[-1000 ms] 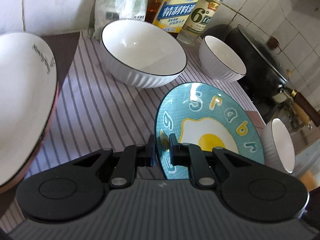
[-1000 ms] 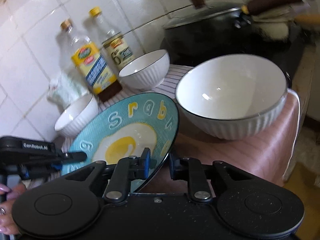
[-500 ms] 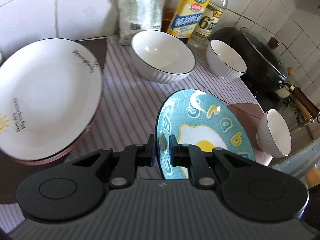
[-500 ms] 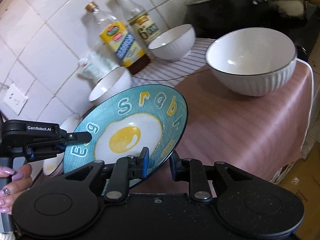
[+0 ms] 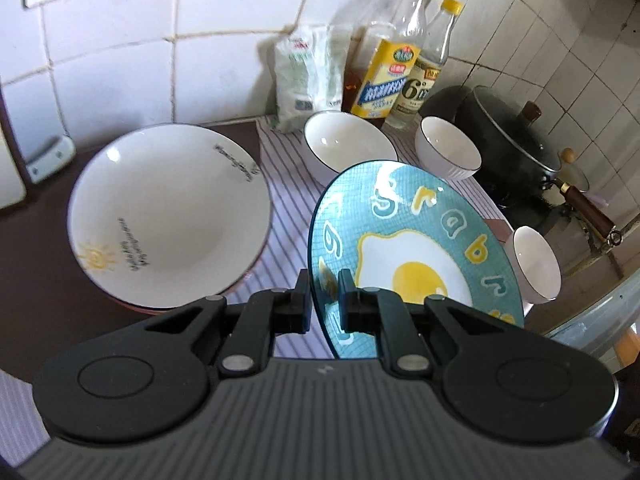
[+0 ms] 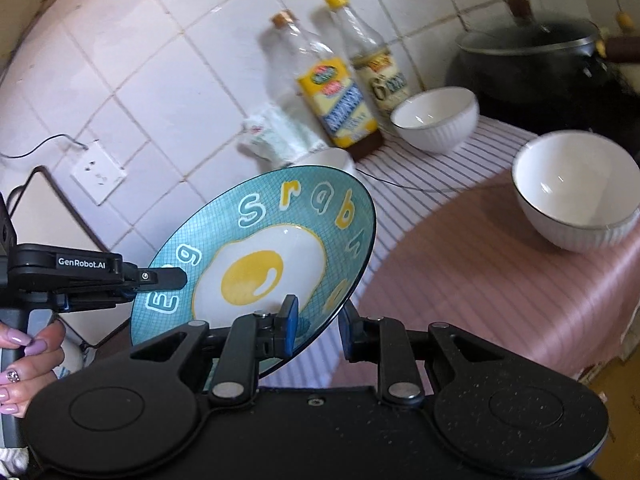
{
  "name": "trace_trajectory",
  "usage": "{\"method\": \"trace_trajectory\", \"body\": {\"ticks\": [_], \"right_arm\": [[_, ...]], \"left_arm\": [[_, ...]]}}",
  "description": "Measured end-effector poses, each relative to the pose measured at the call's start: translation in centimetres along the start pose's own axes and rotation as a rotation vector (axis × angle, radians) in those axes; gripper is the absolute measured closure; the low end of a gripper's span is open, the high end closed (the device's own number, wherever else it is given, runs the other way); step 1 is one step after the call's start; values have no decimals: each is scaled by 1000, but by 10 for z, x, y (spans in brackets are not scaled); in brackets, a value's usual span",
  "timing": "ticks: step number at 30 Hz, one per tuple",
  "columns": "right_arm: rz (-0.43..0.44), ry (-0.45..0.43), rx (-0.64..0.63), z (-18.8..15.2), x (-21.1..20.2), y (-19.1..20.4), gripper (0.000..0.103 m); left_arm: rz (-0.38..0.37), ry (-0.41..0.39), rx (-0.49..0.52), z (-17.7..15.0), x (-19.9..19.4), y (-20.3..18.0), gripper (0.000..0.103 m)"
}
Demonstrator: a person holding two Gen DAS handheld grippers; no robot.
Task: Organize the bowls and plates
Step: 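Lift the blue Egg plate and carry it toward the stacked dishes, then lower the blue Egg plate onto the white plate atop the stack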
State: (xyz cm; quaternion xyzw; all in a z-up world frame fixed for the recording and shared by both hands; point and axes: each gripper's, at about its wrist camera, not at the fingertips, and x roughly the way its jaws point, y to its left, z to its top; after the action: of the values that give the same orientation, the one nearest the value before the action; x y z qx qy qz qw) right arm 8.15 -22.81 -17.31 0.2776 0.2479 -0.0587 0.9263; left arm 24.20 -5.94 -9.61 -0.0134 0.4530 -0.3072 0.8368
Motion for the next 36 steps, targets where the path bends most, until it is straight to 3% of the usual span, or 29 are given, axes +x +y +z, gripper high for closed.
{"method": "trace_trajectory", "body": {"ticks": [8, 17, 24, 36], "right_arm": [[68, 9, -65, 9, 2, 36, 77], [125, 66, -151, 20, 25, 76, 77], [144, 150, -221, 29, 60, 95, 77], [133, 254, -203, 28, 121, 104, 77]], "left_arm": [[41, -32, -21, -6, -45, 24, 92], [78, -69, -129, -17, -69, 66, 92], [110, -67, -218, -20, -63, 99, 92], [151, -17, -289, -17, -28, 141, 92]]}}
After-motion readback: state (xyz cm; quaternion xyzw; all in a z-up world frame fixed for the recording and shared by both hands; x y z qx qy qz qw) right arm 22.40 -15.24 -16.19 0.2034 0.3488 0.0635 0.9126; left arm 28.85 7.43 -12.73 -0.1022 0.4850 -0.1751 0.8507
